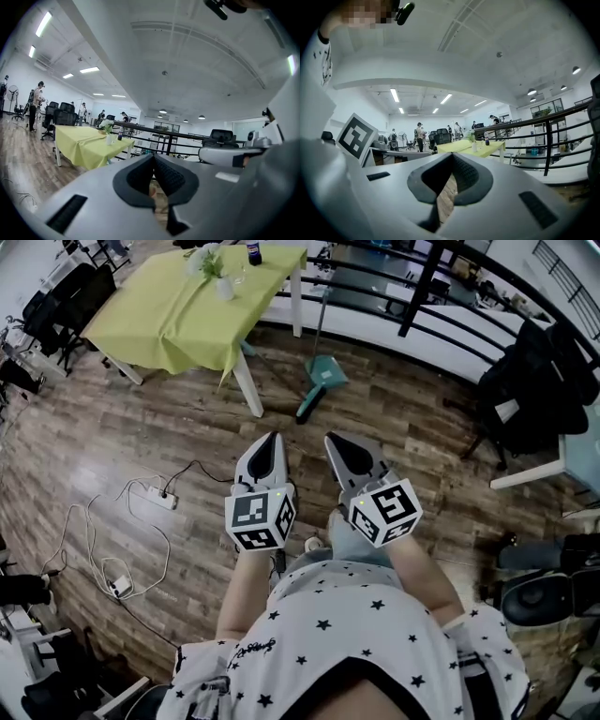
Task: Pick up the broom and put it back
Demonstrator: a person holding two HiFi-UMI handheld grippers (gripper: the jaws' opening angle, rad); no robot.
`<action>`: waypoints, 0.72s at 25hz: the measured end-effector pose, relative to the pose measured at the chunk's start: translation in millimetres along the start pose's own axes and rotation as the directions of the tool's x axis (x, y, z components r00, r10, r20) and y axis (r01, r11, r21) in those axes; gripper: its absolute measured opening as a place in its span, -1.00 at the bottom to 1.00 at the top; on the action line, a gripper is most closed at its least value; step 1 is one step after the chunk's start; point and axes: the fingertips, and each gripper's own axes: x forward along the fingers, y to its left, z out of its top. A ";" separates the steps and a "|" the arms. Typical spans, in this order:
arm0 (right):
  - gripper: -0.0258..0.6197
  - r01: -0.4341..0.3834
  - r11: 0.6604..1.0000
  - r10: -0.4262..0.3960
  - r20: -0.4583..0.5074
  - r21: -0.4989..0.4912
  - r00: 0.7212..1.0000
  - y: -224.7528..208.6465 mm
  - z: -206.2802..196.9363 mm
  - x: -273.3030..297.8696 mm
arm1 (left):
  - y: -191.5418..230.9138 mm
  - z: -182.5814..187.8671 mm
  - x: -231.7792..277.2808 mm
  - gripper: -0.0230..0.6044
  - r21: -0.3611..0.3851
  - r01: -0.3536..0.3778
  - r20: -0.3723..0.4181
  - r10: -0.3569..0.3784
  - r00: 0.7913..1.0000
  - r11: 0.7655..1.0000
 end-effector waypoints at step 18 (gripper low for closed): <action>-0.94 -0.091 0.996 0.091 -0.005 0.003 0.996 -81.0 6.7 120.3 | 57.2 12.0 115.9 -0.89 -0.013 -0.094 -0.007 0.094 0.996 0.995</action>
